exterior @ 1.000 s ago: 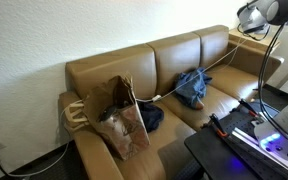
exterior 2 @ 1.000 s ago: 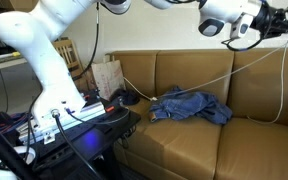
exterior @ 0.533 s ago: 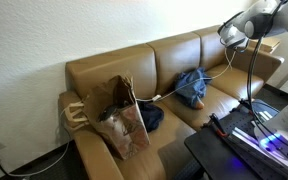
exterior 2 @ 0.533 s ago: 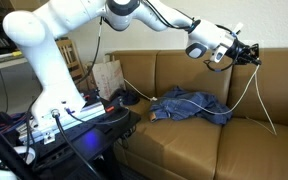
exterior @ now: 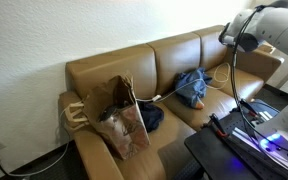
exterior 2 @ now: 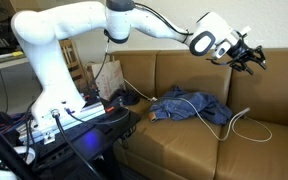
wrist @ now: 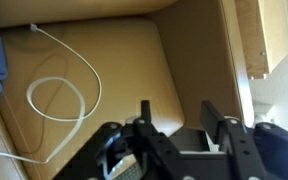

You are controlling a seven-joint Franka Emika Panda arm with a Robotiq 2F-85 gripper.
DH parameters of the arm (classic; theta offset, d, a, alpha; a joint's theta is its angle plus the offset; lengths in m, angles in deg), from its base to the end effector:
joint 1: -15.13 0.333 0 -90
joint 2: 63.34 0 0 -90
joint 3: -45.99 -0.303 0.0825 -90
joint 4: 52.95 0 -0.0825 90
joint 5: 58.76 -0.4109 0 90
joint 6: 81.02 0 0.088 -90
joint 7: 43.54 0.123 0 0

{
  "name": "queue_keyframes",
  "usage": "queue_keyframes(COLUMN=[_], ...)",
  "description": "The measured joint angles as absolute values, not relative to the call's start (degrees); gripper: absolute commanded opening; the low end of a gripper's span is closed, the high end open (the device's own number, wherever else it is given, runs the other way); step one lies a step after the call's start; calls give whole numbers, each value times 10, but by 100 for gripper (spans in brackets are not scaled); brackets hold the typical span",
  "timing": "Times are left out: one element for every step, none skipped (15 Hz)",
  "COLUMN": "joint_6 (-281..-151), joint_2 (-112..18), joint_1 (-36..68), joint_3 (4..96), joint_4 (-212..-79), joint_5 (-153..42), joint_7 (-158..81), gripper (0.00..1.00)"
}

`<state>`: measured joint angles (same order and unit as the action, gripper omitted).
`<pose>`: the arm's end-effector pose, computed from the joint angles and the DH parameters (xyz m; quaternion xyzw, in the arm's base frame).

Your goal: Move the charging cable from left to right

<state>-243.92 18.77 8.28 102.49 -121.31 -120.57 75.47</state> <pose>0.5740 -0.5619 0.1454 0.0092 0.9211 -0.3647 0.1358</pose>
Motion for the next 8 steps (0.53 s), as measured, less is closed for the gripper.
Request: queue_keyframes(joint_6=[-2391,-2344,-2299,-2259,-2228,-2202,-2185,-2180], joint_2=[198,203,203,200,192,180,167,146], joint_1=[77,63,45,24,3,-19,-37,-53], joint_3=[1056,1074,1084,1089,1087,1082,1079,1057], joint_4=[-1199,-1174,-1143,-1108,-1073,-1038,-1007,-986], joint_5=[-1154,-1102,-1066,-1050,-1051,-1056,-1064,-1051], joint_7=[797,825,829,823,817,817,817,821], gripper=[92,98,100,100,100,100,100,100])
